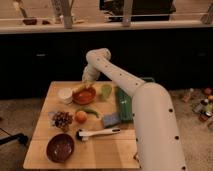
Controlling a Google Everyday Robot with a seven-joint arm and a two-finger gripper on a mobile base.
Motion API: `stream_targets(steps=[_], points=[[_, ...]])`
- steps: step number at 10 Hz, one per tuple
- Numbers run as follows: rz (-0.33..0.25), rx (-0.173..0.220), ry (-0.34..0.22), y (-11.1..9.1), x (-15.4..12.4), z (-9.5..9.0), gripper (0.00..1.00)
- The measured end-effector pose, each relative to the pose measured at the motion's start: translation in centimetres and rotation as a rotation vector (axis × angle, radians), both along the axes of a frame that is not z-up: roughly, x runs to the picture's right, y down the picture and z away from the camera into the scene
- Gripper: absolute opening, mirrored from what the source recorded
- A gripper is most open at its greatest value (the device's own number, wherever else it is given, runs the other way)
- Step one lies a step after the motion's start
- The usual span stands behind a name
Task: Place banana in red bowl
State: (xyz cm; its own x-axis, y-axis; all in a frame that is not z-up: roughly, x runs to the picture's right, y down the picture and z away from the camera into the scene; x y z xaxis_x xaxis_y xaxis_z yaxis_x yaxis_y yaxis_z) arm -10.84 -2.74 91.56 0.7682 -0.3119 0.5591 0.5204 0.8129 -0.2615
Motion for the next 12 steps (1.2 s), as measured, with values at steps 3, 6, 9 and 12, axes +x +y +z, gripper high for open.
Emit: stream_targets(steps=[3,6,9,12], points=[[0.026,-0.003,0.000,0.0,0.9,0.1,0.63],[0.043,-0.007,0.002,-0.1,1.5,0.1,0.80],[0.057,-0.012,0.002,-0.3,2.0,0.0,0.80],[0.071,-0.003,-0.004,-0.5,2.3,-0.3,0.80]])
